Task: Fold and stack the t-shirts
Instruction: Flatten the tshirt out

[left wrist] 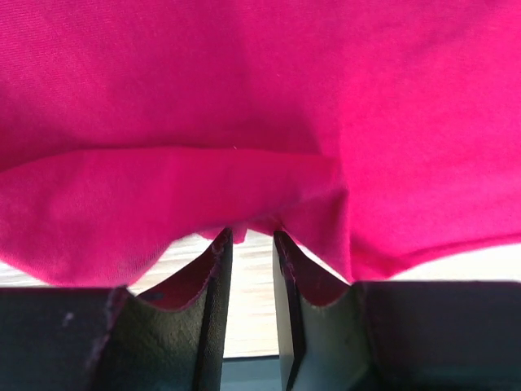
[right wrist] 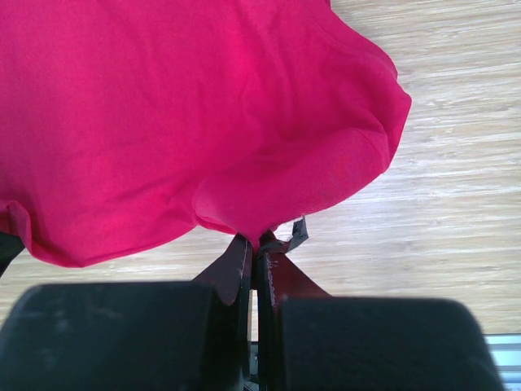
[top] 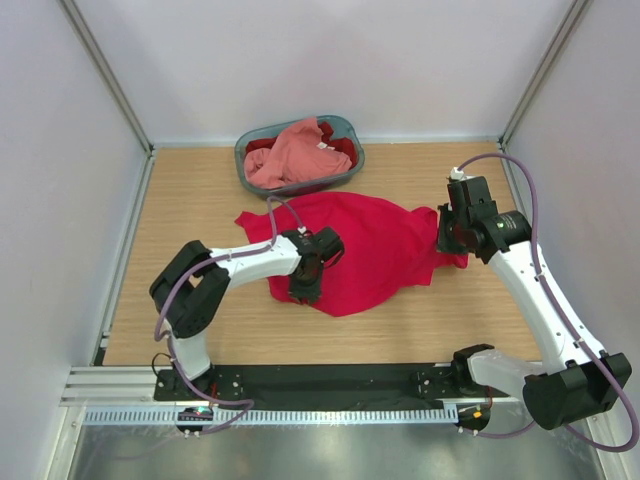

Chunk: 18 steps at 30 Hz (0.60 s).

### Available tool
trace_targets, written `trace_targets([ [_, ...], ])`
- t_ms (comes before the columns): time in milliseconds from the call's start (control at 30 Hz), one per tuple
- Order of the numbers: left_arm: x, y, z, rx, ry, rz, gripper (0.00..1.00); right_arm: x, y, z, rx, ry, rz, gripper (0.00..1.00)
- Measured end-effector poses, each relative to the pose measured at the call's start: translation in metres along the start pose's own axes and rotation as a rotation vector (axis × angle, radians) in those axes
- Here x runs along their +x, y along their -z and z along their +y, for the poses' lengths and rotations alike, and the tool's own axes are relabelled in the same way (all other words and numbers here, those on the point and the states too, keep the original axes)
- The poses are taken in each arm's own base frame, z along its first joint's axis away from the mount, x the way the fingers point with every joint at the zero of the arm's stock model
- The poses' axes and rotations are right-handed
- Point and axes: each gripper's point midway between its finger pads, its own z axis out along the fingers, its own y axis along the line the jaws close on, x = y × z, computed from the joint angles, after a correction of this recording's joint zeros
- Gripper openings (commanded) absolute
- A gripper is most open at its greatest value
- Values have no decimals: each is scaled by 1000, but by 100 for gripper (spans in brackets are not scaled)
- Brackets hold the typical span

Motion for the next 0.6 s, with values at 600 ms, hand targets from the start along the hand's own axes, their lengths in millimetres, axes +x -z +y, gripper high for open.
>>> trace_targets([
  [600, -4, -8, 12, -56, -28, -13, 8, 0, 0, 1, -2, 3, 0, 1],
])
